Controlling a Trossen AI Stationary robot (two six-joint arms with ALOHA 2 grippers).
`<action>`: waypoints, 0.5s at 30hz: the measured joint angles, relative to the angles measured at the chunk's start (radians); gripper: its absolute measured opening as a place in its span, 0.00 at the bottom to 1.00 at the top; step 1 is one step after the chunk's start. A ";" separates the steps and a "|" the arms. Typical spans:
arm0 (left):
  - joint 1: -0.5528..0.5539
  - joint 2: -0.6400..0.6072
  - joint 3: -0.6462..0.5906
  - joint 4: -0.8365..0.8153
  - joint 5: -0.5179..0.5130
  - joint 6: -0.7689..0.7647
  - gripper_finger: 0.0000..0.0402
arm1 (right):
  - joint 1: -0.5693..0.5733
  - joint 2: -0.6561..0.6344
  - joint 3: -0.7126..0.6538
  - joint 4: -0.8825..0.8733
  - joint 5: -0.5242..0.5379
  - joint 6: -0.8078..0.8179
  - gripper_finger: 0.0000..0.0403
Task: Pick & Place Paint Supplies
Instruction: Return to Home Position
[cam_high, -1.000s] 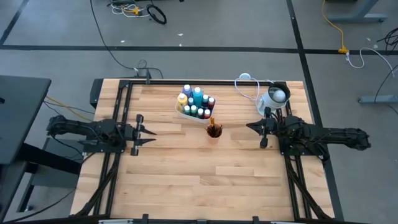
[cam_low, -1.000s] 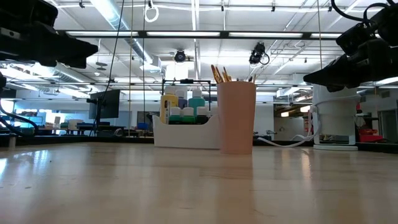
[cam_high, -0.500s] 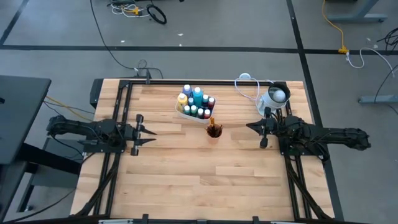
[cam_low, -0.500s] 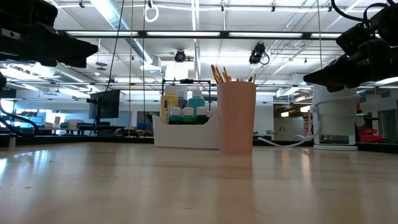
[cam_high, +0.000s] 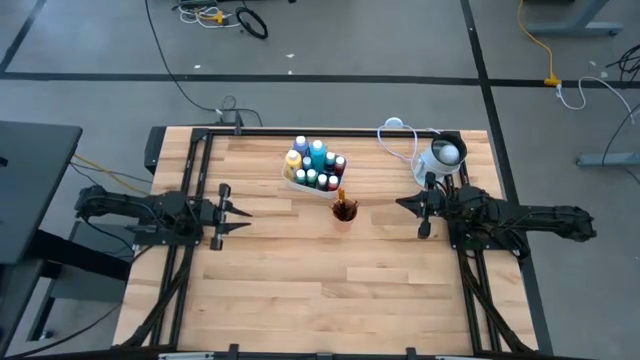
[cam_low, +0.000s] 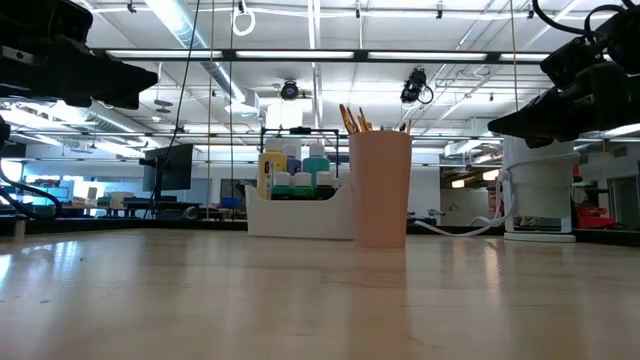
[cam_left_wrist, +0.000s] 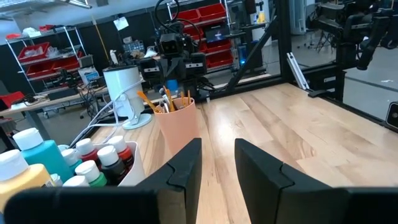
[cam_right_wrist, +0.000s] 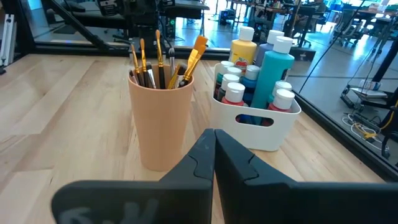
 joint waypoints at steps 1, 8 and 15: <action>0.000 0.000 0.000 0.000 0.000 0.002 0.26 | 0.000 0.000 0.000 0.000 0.000 0.000 0.02; 0.000 0.000 0.000 0.000 0.000 -0.001 0.26 | 0.000 0.000 0.000 0.000 0.000 0.000 0.02; 0.000 0.000 0.000 0.000 0.000 -0.006 0.26 | 0.000 0.000 0.000 0.000 0.001 0.000 0.02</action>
